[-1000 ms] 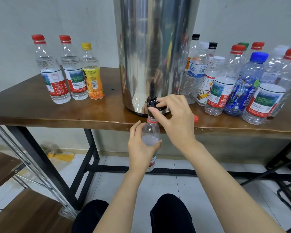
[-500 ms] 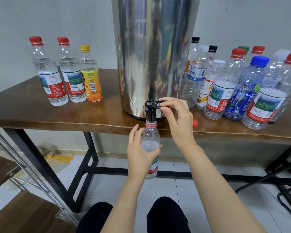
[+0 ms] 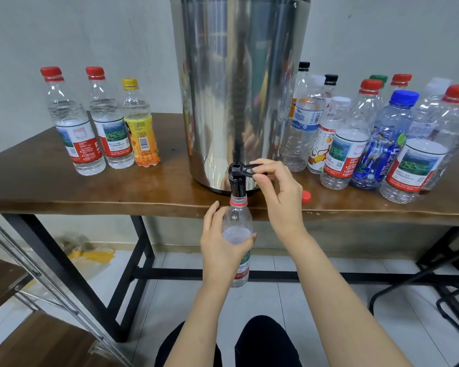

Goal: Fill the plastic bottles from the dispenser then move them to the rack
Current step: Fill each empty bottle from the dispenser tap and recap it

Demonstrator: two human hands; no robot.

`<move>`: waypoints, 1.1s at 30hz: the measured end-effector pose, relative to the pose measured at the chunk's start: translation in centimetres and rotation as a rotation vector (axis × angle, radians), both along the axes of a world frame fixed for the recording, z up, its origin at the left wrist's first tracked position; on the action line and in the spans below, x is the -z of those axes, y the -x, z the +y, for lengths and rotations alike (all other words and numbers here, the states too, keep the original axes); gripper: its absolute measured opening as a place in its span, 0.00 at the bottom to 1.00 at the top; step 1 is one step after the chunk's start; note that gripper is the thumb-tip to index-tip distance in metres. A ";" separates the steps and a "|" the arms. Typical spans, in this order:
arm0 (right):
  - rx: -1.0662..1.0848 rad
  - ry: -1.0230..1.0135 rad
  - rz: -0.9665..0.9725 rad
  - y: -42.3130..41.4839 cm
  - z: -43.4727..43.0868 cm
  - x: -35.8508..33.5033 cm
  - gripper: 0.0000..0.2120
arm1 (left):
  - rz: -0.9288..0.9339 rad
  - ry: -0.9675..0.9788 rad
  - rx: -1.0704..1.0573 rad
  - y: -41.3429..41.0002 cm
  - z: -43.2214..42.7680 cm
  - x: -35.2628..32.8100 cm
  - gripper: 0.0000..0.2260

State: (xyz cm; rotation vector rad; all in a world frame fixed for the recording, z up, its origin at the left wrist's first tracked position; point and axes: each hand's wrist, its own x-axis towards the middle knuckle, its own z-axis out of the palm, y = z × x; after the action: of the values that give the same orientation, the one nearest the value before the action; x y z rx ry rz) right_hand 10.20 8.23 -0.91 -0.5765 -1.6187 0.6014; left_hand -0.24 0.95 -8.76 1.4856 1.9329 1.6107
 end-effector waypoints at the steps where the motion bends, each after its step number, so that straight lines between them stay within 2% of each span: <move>1: -0.001 0.000 0.008 0.1 -0.1 0.0 0.05 | 0.000 0.000 0.000 0.0 0.0 0.0 0.33; 33: -0.039 0.044 0.028 0.1 -0.5 -0.2 0.06 | -0.021 -0.019 -0.008 0.0 0.3 0.3 0.33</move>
State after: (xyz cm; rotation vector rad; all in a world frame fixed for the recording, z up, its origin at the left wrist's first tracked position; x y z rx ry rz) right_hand 10.13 7.78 -0.73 -0.5679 -1.5968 0.6729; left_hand -0.24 1.22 -9.08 1.4639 1.9192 1.6462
